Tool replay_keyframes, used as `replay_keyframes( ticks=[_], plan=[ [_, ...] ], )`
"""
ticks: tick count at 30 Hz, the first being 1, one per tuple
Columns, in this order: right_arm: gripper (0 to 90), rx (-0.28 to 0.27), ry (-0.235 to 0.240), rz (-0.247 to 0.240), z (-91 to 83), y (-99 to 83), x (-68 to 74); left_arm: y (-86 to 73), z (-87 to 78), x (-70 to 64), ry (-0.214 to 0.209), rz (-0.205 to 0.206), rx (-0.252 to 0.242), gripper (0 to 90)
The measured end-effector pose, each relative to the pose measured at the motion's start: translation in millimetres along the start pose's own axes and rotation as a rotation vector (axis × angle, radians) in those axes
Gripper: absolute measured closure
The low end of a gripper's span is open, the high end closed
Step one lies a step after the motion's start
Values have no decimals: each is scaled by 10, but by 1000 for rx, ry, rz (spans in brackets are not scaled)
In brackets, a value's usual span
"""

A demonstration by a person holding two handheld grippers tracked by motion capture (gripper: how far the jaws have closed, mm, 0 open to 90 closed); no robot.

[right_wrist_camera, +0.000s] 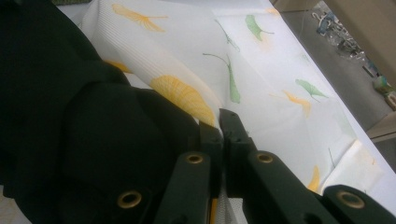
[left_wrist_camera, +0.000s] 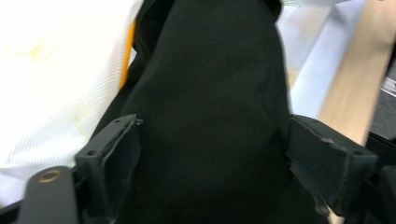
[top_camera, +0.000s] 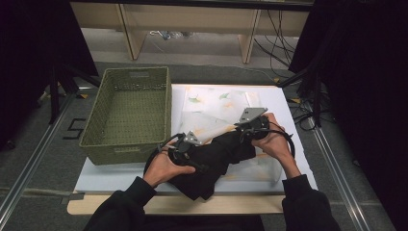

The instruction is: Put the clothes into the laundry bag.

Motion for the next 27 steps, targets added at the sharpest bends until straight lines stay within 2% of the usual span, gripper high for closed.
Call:
replay_keyframes(
  ticks=[1, 3, 4, 5, 6, 7, 9, 10, 11, 12, 14, 16, 18, 19, 22, 24, 25, 27],
  plan=[
    [898, 2, 3, -1, 2, 2, 4, 5, 17, 7, 9, 25, -3, 144],
    [898, 2, 0, -2, 10, 5, 5, 39, 63, 6, 30, 45, 3, 142],
    [898, -3, -7, -3, 19, 8, 5, 65, 96, 9, 55, 56, 7, 140],
    [898, 0, 11, -21, 24, 11, 5, 78, 110, 19, 82, 79, 20, 145],
    [898, -1, 6, -23, 26, 13, 1, 100, 147, 16, 118, 108, 33, 151],
    [898, 7, 7, 1, 19, 7, 20, 113, 185, -6, 120, 111, 41, 152],
    [898, 1, 5, -4, 20, 12, 19, 152, 221, 11, 139, 135, 39, 144],
    [898, 2, 6, -6, 19, 13, 20, 189, 211, 70, 171, 146, 33, 127],
    [898, 4, 5, -11, 17, 12, 20, 195, 226, 55, 94, 107, 31, 122],
    [898, 4, 5, -8, 14, 12, 21, 197, 224, 70, 80, 101, 30, 149],
    [898, -1, 4, -8, 15, 13, 16, 184, 226, 122, 76, 112, 32, 150],
    [898, 0, 5, -7, 18, 11, 15, 146, 251, 130, 68, 101, 44, 141],
    [898, -5, 1, -4, 28, 11, 13, 82, 338, 115, 23, 85, 135, 106],
    [898, -4, 2, -3, 32, 11, 13, 72, 393, 88, 17, 53, 149, 185],
    [898, -6, 1, -9, 23, 11, 13, 100, 391, 47, 32, 84, 146, 456],
    [898, -11, -7, -8, 11, 15, -5, 130, 339, 28, 24, 46, 134, 525],
    [898, -4, -7, -23, 2, 18, -15, 143, 327, 19, 23, 35, 127, 551],
    [899, -10, -10, -20, -4, 36, -2, 191, 297, -5, 33, 27, 122, 569]
  ],
)
Point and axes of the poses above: each handheld gripper's, and its own axes: z roughly forward along the jaws, y roughly out of its top, x roughly to its left, the point moved 5 cm from there along z, roughly forward along the jaws, and after that the axes turned 1 degree about -z, right-handed, at the moved point
